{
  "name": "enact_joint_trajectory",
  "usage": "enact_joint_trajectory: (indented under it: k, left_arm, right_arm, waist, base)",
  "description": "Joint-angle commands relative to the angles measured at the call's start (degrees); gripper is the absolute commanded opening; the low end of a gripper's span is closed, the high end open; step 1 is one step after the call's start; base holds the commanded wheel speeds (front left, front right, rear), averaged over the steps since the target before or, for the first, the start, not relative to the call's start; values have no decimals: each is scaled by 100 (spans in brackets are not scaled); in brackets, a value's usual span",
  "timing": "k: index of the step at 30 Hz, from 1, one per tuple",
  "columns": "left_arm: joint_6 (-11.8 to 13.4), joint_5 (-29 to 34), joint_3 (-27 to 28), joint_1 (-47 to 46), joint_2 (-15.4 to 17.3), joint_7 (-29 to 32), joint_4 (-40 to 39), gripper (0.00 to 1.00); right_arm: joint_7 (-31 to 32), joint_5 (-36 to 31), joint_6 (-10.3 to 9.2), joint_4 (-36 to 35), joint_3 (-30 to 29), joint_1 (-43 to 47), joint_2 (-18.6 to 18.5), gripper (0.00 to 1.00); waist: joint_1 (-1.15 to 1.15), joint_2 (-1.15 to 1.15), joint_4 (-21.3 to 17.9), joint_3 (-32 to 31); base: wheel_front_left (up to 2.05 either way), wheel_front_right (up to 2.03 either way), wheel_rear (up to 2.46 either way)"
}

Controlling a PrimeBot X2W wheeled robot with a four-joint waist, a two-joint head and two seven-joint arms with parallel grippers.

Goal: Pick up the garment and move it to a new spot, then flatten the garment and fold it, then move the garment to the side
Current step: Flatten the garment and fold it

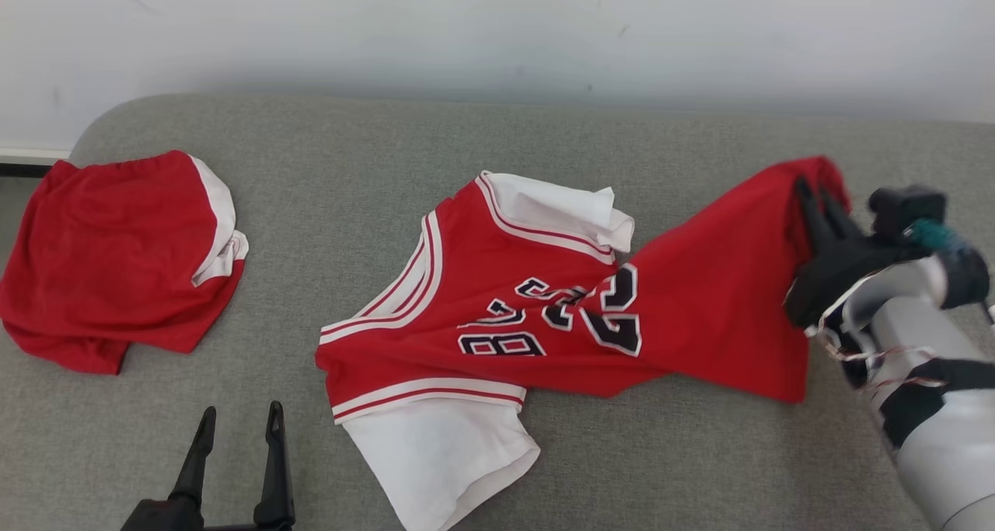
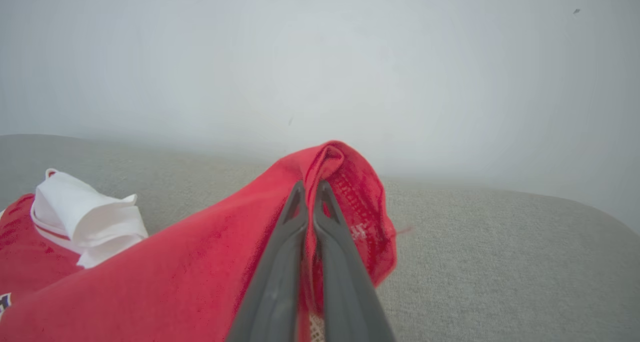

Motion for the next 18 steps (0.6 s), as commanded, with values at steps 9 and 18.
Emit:
enact_joint_trajectory:
  k: [9, 18]
  left_arm:
    - [56, -106, -167, -109, -9, -19, 89, 100]
    - [59, -98, -194, -161, -9, -19, 167, 100]
  right_arm:
    - [67, 64, -13, 625, -12, -859, -243, 0]
    - [-56, 6, -13, 1221, 64, -1073, -206, 100]
  waist:
    - [0, 0, 212, 148]
    - [0, 0, 179, 77]
  base:
    - [0, 0, 0]
    - [0, 0, 0]
